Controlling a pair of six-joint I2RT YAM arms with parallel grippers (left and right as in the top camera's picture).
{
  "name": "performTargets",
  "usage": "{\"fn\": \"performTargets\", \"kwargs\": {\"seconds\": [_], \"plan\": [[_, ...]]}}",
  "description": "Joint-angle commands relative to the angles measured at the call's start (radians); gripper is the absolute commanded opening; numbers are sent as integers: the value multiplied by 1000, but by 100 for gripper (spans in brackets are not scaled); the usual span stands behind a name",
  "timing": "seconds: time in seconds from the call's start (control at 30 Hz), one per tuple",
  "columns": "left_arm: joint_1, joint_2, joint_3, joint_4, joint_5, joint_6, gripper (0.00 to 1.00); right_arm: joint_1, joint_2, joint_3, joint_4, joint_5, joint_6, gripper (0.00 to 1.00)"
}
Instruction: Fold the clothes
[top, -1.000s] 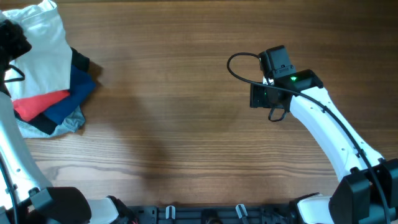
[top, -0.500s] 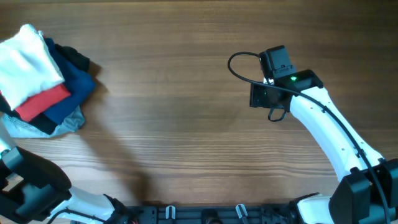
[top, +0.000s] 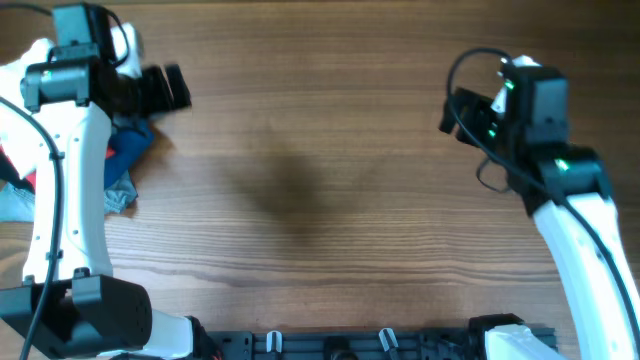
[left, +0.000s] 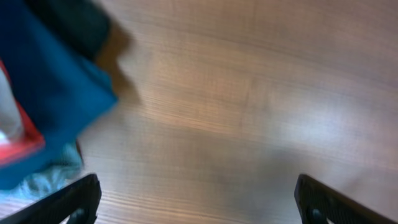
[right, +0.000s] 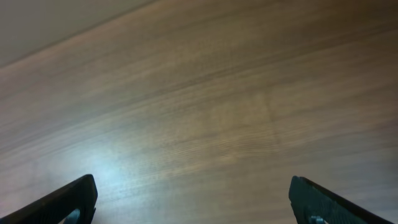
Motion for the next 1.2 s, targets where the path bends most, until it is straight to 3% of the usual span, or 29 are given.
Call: {"fn": "performTargets", "kwargs": {"seconds": [0.0, 0.17, 0.23, 0.4, 0.8, 0.9, 1.03, 1.17], "plan": [[-5, -105, -10, -135, -5, 18, 100, -5, -187, 0, -82, -16, -78, 100], [-65, -472, -248, -12, -10, 14, 100, -4, -510, -121, -135, 81, -35, 99], [-88, -701, -417, 87, -9, -9, 100, -4, -649, -200, -135, 148, 66, 100], [-88, -1004, -522, 105, 1, -31, 100, -4, -693, -225, -225, 149, 172, 100], [-88, -1095, -522, -55, 1, -31, 100, -4, -694, -226, -258, 149, 172, 100], [-88, -1095, -522, -55, 1, -31, 100, -4, -732, -230, -263, 201, 100, 100], [-88, -1095, -522, -55, 1, -31, 100, -4, -911, -449, 15, 121, -89, 99], [-88, -1095, -522, -55, 1, -31, 100, -4, -1188, -825, 397, 26, -101, 100]]}}
